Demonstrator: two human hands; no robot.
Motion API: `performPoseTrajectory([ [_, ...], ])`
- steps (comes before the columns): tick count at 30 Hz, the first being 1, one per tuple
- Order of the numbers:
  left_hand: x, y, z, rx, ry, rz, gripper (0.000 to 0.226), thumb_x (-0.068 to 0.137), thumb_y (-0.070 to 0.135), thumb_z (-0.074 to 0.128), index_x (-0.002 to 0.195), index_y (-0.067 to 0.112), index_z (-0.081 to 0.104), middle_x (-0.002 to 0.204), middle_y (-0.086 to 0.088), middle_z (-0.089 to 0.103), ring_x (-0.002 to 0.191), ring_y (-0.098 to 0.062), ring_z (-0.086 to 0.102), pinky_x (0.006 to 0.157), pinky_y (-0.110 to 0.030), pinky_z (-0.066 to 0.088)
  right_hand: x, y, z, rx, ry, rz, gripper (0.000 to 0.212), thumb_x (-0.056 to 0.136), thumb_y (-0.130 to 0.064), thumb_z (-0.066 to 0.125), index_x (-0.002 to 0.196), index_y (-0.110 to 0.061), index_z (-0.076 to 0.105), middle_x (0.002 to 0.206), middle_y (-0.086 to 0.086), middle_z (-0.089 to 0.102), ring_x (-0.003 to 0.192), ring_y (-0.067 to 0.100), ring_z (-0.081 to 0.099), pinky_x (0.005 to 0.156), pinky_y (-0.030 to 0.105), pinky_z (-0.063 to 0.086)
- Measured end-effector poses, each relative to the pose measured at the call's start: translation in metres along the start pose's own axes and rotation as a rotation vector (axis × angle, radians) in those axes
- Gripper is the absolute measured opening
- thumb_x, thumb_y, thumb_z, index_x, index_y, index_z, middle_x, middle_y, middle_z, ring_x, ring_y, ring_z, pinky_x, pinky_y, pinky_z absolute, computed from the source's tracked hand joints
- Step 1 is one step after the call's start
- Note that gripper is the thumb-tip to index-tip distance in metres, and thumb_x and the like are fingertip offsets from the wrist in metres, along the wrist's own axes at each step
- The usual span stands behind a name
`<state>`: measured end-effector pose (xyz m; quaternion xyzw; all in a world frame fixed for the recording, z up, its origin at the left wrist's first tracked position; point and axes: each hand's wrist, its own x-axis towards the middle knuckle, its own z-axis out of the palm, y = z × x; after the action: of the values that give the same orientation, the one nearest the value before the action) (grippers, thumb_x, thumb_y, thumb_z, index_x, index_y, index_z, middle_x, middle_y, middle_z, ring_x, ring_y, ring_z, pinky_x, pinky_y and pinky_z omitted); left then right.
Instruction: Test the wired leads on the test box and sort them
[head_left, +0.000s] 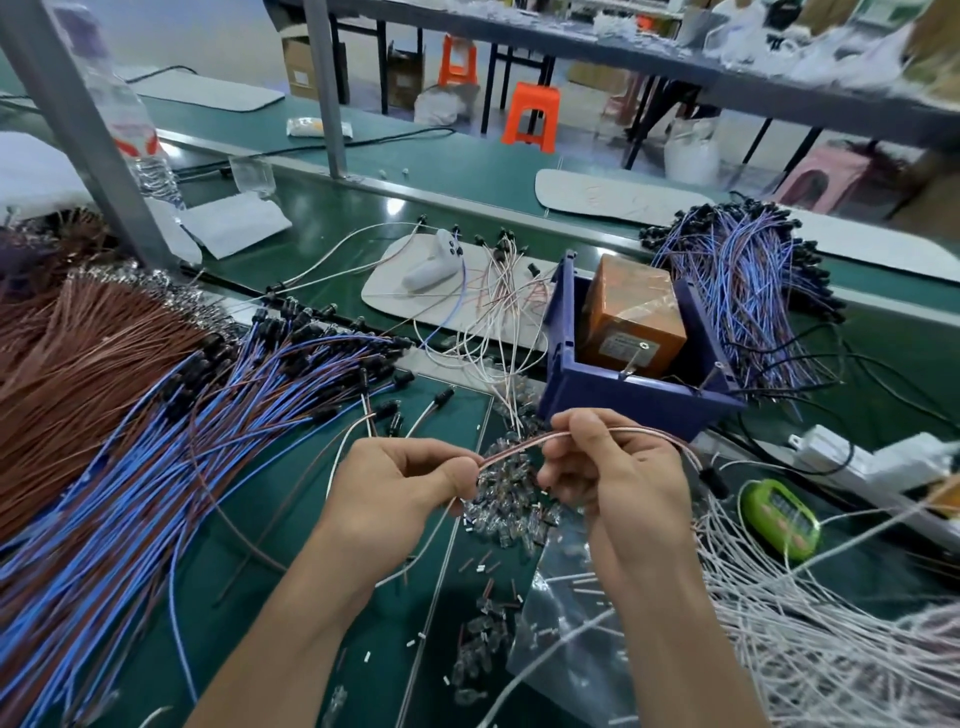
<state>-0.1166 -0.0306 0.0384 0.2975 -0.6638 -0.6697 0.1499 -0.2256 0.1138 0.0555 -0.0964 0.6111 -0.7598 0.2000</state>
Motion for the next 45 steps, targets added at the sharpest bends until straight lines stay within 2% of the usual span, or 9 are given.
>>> performPoseTrajectory([
  [10, -0.001, -0.006, 0.008, -0.205, 0.014, -0.125, 0.026, 0.090, 0.004, 0.073, 0.075, 0.022, 0.084, 0.076, -0.015, 0.078, 0.064, -0.021, 0.074, 0.063, -0.023, 0.061, 0.001, 0.011, 0.010, 0.102, 0.122, 0.011, 0.036, 0.099, -0.009, 0.058, 0.071, -0.017, 0.078, 0.068, 0.011, 0.069, 0.051, 0.020, 0.063, 0.045, 0.024, 0.048],
  [21, 0.003, -0.010, 0.015, -0.314, -0.021, -0.172, 0.008, 0.080, 0.016, 0.077, 0.076, 0.015, 0.084, 0.080, -0.017, 0.078, 0.064, -0.020, 0.075, 0.056, -0.019, 0.056, 0.002, 0.016, 0.002, 0.141, 0.186, 0.038, 0.022, 0.100, -0.011, 0.059, 0.084, -0.005, 0.073, 0.068, 0.011, 0.069, 0.052, 0.019, 0.063, 0.047, 0.025, 0.049],
  [25, 0.004, -0.015, 0.006, -0.327, -0.012, -0.156, 0.014, 0.069, 0.024, 0.075, 0.078, 0.017, 0.084, 0.080, -0.013, 0.078, 0.066, -0.017, 0.074, 0.059, -0.020, 0.058, 0.004, 0.013, -0.007, 0.193, 0.232, 0.047, 0.022, 0.101, -0.011, 0.057, 0.085, -0.004, 0.071, 0.067, 0.010, 0.069, 0.051, 0.018, 0.062, 0.047, 0.023, 0.047],
  [28, 0.005, -0.018, -0.005, -0.216, -0.024, -0.093, 0.016, 0.082, 0.018, 0.073, 0.088, 0.028, 0.085, 0.096, -0.002, 0.081, 0.090, -0.011, 0.076, 0.077, -0.020, 0.055, 0.008, 0.005, -0.018, 0.197, 0.247, 0.021, 0.022, 0.101, -0.013, 0.057, 0.086, -0.005, 0.072, 0.068, 0.009, 0.070, 0.053, 0.018, 0.063, 0.050, 0.024, 0.050],
  [32, 0.004, -0.009, -0.005, -0.003, -0.165, 0.028, 0.028, 0.078, 0.043, 0.072, 0.104, 0.046, 0.079, 0.116, 0.021, 0.075, 0.112, 0.009, 0.064, 0.092, -0.016, 0.042, 0.010, -0.001, -0.023, 0.226, 0.243, 0.001, 0.023, 0.102, -0.013, 0.057, 0.086, -0.006, 0.072, 0.068, 0.007, 0.069, 0.054, 0.017, 0.063, 0.053, 0.025, 0.051],
  [37, -0.003, -0.007, 0.010, 0.044, -0.393, -0.007, 0.034, 0.092, 0.004, 0.072, 0.101, 0.036, 0.081, 0.092, -0.004, 0.081, 0.085, -0.013, 0.075, 0.079, -0.017, 0.055, 0.008, -0.001, -0.029, 0.276, 0.254, 0.006, 0.023, 0.102, -0.014, 0.056, 0.087, -0.005, 0.071, 0.068, 0.007, 0.068, 0.054, 0.017, 0.061, 0.049, 0.023, 0.049],
  [39, -0.005, -0.009, 0.004, 0.044, -0.388, -0.029, 0.029, 0.092, 0.001, 0.070, 0.097, 0.027, 0.083, 0.076, -0.009, 0.076, 0.067, -0.014, 0.066, 0.068, -0.018, 0.053, 0.008, -0.002, -0.037, 0.286, 0.284, 0.000, 0.023, 0.102, -0.014, 0.056, 0.087, -0.005, 0.070, 0.067, 0.006, 0.068, 0.053, 0.016, 0.062, 0.049, 0.023, 0.049],
  [42, -0.004, -0.009, -0.014, 0.081, -0.310, -0.071, 0.027, 0.091, 0.003, 0.071, 0.090, 0.027, 0.085, 0.066, -0.010, 0.070, 0.060, -0.014, 0.055, 0.059, -0.021, 0.044, 0.010, -0.007, -0.055, 0.296, 0.351, -0.020, 0.025, 0.102, -0.012, 0.057, 0.083, -0.005, 0.072, 0.065, 0.006, 0.068, 0.053, 0.015, 0.062, 0.049, 0.024, 0.050],
  [45, -0.005, -0.003, -0.040, 0.208, -0.263, -0.046, 0.026, 0.089, 0.004, 0.074, 0.085, 0.027, 0.085, 0.065, -0.010, 0.072, 0.049, -0.005, 0.053, 0.052, -0.011, 0.041, 0.009, -0.010, -0.074, 0.266, 0.387, -0.025, 0.038, 0.100, -0.007, 0.058, 0.068, -0.010, 0.078, 0.064, 0.005, 0.068, 0.054, 0.014, 0.061, 0.048, 0.025, 0.049],
])
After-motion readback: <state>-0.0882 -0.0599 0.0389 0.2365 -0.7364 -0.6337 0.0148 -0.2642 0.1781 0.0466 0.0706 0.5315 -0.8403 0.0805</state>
